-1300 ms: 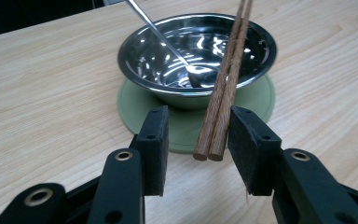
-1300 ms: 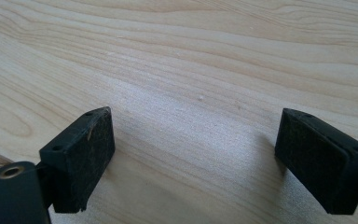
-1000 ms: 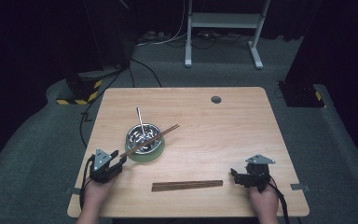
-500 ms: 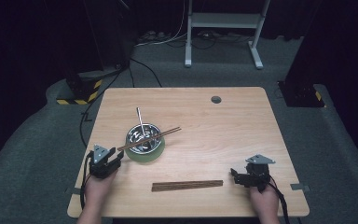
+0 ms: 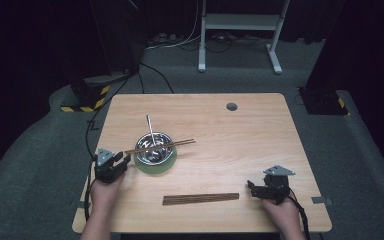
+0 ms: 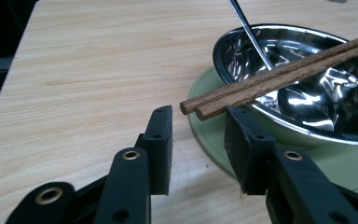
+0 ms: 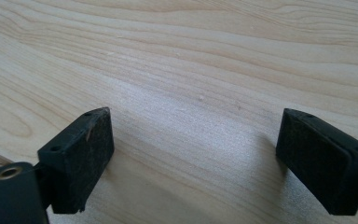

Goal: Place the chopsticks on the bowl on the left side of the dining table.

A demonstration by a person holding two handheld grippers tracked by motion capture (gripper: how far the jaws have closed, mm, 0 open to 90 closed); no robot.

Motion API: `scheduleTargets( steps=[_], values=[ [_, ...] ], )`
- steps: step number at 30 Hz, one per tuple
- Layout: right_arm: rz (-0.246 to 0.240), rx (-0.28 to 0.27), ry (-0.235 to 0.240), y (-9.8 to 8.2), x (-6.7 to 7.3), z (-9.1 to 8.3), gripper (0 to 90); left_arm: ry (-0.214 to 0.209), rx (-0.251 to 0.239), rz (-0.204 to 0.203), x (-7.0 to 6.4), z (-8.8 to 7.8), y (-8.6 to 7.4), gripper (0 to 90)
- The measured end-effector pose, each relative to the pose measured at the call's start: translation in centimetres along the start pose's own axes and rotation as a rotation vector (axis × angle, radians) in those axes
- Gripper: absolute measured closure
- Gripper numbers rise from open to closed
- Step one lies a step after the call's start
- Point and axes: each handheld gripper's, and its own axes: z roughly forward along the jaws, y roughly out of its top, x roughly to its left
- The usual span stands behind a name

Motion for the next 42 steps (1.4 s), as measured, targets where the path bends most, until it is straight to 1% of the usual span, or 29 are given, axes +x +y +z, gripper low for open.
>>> scheduleTargets(
  steps=[1, 3, 4, 5, 6, 9, 10, 11, 15, 16, 18, 19, 20, 21, 22, 23, 24, 26, 27, 28, 29, 31, 32, 35, 36, 37, 39, 40, 42],
  values=[
    [0.007, 0.009, 0.003, 0.0, 0.1, -0.1, 12.9, -0.007, -0.006, -0.01, 0.1, 0.4, 0.0, 61.3],
    [0.012, 0.014, -0.036, 0.3, 0.6, -0.2, 13.6, -0.01, -0.014, -0.02, 0.2, 0.6, -0.1, 61.1],
    [0.012, 0.014, -0.036, 0.3, 0.6, -0.2, 13.6, -0.013, -0.014, -0.026, 0.3, 0.8, -0.1, 61.1],
    [-0.013, 0.016, -0.057, 0.5, 0.9, -0.3, 13.5, -0.011, -0.002, -0.019, 0.5, 0.9, -0.1, 61.1],
    [-0.027, -0.014, -0.059, 1.0, 1.6, -0.7, 13.0, -0.023, -0.014, -0.026, 0.5, 1.2, -0.1, 60.4],
    [-0.027, -0.063, -0.044, 2.2, 2.6, -1.5, 13.5, -0.035, -0.021, -0.031, 0.5, 1.3, 0.0, 60.3],
    [-0.027, -0.063, -0.044, 2.2, 2.6, -1.5, 13.5, -0.036, -0.023, -0.023, 0.5, 1.3, 0.0, 60.3],
    [-0.025, -0.076, -0.026, 2.7, 2.9, -1.7, 13.8, -0.043, -0.022, -0.012, 0.4, 1.4, -0.1, 60.0],
    [-0.027, -0.129, 0.007, 5.1, 4.8, -1.7, 19.0, -0.056, -0.01, -0.006, 0.8, 1.1, 0.0, 57.3],
    [-0.038, -0.138, 0.01, 5.5, 5.2, -1.6, 20.0, -0.061, -0.019, -0.019, 0.7, 1.1, 0.0, 56.9],
    [-0.04, -0.142, 0.019, 6.3, 6.0, -1.1, 24.1, -0.068, -0.017, -0.013, 0.8, 0.9, 0.1, 56.3],
    [-0.048, -0.145, 0.023, 6.6, 6.3, -0.7, 26.9, -0.075, -0.038, -0.057, 0.5, 1.0, 0.1, 56.4],
    [-0.05, -0.147, 0.026, 6.9, 6.7, -0.4, 29.3, -0.077, -0.037, -0.058, 0.5, 1.0, 0.1, 56.5],
    [-0.05, -0.147, 0.026, 6.9, 6.7, -0.4, 29.3, -0.077, -0.037, -0.058, 0.5, 1.0, 0.1, 56.5],
    [-0.053, -0.153, 0.034, 7.6, 7.3, 0.5, 32.4, -0.083, -0.021, -0.022, 0.7, 1.0, 0.1, 56.4],
    [-0.053, -0.153, 0.034, 7.6, 7.3, 0.5, 32.4, -0.083, -0.021, -0.022, 0.7, 1.0, 0.1, 55.9],
    [-0.07, -0.151, 0.044, 8.3, 8.0, 1.4, 34.0, -0.084, -0.024, -0.022, 0.7, 1.1, 0.1, 55.5],
    [-0.093, -0.148, 0.041, 9.0, 9.0, 2.3, 36.2, -0.082, -0.02, -0.026, 0.8, 1.0, 0.1, 54.4],
    [-0.093, -0.148, 0.041, 9.0, 9.0, 2.3, 36.2, -0.082, -0.02, -0.026, 0.8, 1.0, 0.1, 54.3],
    [-0.107, -0.154, 0.062, 9.8, 9.8, 3.1, 38.4, -0.081, -0.024, -0.037, 0.7, 1.0, 0.1, 54.2],
    [-0.111, -0.161, 0.07, 10.2, 10.2, 3.4, 39.0, -0.08, -0.021, -0.022, 0.8, 1.0, 0.2, 54.0],
    [-0.125, -0.17, 0.088, 10.9, 11.0, 4.0, 39.8, -0.083, -0.025, -0.028, 0.9, 0.9, 0.3, 53.5],
    [-0.124, -0.167, 0.101, 11.2, 11.4, 4.4, 39.7, -0.086, -0.042, -0.055, 0.7, 1.0, 0.3, 53.4],
    [-0.123, -0.162, 0.122, 11.9, 12.0, 5.2, 39.7, -0.095, -0.036, -0.043, 0.8, 0.9, 0.4, 53.1],
    [-0.137, -0.162, 0.138, 12.5, 12.6, 6.0, 40.3, -0.098, -0.033, -0.033, 0.8, 0.9, 0.3, 53.1],
    [-0.137, -0.162, 0.138, 12.5, 12.6, 6.0, 40.3, -0.098, -0.033, -0.033, 0.8, 0.9, 0.3, 53.1],
    [-0.168, -0.169, 0.147, 13.2, 13.4, 7.0, 42.9, -0.1, -0.048, -0.083, 0.6, 1.1, 0.3, 53.1],
    [-0.181, -0.174, 0.146, 13.4, 13.6, 7.3, 43.7, -0.101, -0.038, -0.056, 0.7, 1.0, 0.3, 53.1],
    [-0.181, -0.173, 0.151, 13.5, 13.8, 7.6, 44.0, -0.103, -0.037, -0.058, 0.7, 1.0, 0.3, 53.1]
  ],
)
